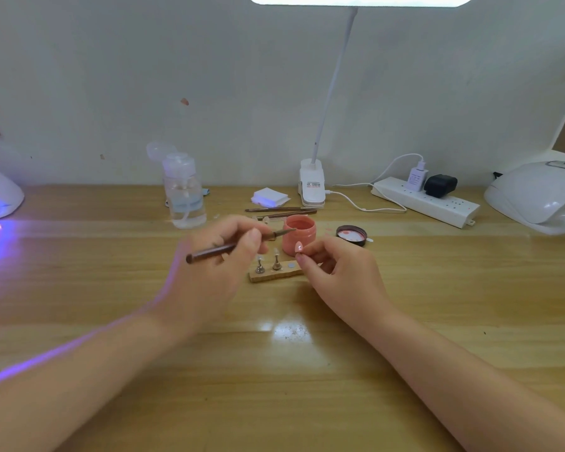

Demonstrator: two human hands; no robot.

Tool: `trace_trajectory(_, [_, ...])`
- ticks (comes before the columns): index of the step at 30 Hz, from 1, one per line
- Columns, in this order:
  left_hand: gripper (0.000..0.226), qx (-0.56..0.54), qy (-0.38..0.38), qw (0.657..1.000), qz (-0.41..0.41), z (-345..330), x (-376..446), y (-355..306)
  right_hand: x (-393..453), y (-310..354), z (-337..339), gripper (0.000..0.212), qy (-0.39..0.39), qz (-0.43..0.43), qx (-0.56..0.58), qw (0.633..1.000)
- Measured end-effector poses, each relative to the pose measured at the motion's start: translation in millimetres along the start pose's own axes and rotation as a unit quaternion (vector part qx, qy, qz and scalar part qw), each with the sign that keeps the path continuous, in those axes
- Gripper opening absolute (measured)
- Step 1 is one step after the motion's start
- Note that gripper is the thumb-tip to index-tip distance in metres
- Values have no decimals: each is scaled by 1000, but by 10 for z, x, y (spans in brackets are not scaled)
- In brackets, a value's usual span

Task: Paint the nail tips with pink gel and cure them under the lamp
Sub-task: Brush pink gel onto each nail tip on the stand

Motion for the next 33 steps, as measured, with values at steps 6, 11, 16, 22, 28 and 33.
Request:
trace_trajectory(6, [21, 7, 8, 999, -37, -66, -162, -50, 7, -22, -8, 4, 1, -3, 2, 1000])
trace_trajectory(11, [21, 9, 12, 999, -34, -81, -173, -47, 8, -17, 6, 3, 0, -1, 1, 1000])
trace_trajectory(16, [19, 11, 3, 998, -57, -38, -207, -101, 14, -16, -3, 8, -1, -3, -2, 1000])
trace_trajectory(22, [20, 8, -6, 999, -41, -39, -208, -87, 1, 4, 12, 3, 0, 4, -7, 1000])
trace_trajectory(28, [21, 17, -1, 998, -61, -15, -254, -123, 6, -5, 1, 4, 1, -3, -2, 1000])
trace_trajectory(33, [17, 1, -13, 999, -34, -31, -229, -53, 4, 16, -15, 4, 11, 4, 14, 1000])
Point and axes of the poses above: each hand's wrist, its own x-axis towards the middle knuckle, its own z-axis out of the back of the hand, y = z × x, the point moved 9 cm from there along x, towards the middle knuckle, and after that the axes turned 3 degrees about z, right-handed, at the moved point
